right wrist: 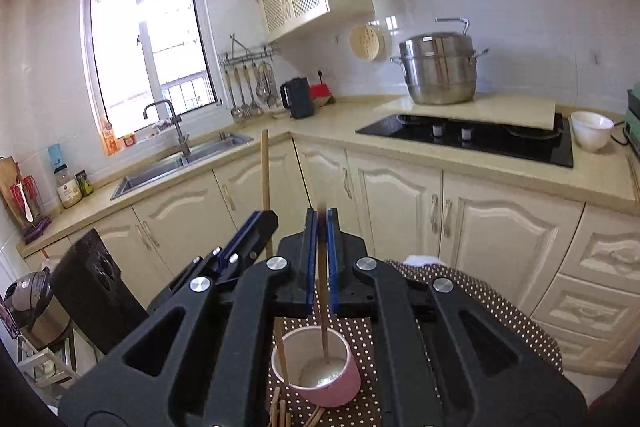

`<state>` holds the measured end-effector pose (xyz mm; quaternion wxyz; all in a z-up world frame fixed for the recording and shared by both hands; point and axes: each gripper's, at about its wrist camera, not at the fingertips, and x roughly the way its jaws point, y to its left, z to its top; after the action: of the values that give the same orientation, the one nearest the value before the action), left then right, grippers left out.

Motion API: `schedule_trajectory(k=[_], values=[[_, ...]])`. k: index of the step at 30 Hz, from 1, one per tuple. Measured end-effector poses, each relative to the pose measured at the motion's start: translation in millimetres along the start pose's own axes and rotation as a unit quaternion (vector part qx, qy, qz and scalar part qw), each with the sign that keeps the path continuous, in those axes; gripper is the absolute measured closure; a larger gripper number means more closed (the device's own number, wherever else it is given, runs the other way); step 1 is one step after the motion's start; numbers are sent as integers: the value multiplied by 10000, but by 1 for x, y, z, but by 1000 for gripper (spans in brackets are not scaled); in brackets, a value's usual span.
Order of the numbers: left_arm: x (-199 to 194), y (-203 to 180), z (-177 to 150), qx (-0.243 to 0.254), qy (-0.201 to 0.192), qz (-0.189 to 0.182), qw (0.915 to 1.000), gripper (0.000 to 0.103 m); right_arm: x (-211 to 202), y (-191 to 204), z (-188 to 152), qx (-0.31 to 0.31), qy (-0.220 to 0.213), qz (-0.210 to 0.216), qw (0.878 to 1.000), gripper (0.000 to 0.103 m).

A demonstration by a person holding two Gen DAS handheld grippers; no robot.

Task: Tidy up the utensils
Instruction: 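Carry both chopsticks over the pink cup and open both tools to drop them in, then grasp another chopstick with the left tool while the right tool grasps the metal fork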

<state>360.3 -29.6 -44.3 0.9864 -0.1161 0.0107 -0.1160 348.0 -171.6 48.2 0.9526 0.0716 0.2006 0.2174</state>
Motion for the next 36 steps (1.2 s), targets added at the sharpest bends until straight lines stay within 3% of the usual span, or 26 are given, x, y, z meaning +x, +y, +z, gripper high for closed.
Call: schedule_trajectory(k=[12,18,23,25,27,29,31,33,36], values=[[-1,9,-11,-19,69,-51,10000,97,16,-8,-27,193,337,9,9992,98],[1,22,-15,-199,471,-112,9986,97,14,-9,-41,193,547,38,9983,97],[-8,39,-10,-273,1244,-338,9913,96,10,-3,-62,5,747,-82,9972,97],[-19,46,-9,-164,1544,-417,9870,87,8,1,-73,-87,870,-158,9960,97],[-30,51,-9,27,1753,-224,9843,66,3,4,-81,-154,919,-204,9954,97],[-39,62,-11,116,2078,-12,9781,65,0,7,-91,-226,1057,-259,9938,97],[-46,73,-18,135,2597,40,9656,63,-2,10,-103,-289,1218,-280,9917,97],[-48,84,-31,350,3094,294,9498,63,-3,12,-115,-332,1380,-294,9894,96],[-43,101,-60,673,3826,708,9187,63,-2,14,-134,-314,1629,-327,9856,79]])
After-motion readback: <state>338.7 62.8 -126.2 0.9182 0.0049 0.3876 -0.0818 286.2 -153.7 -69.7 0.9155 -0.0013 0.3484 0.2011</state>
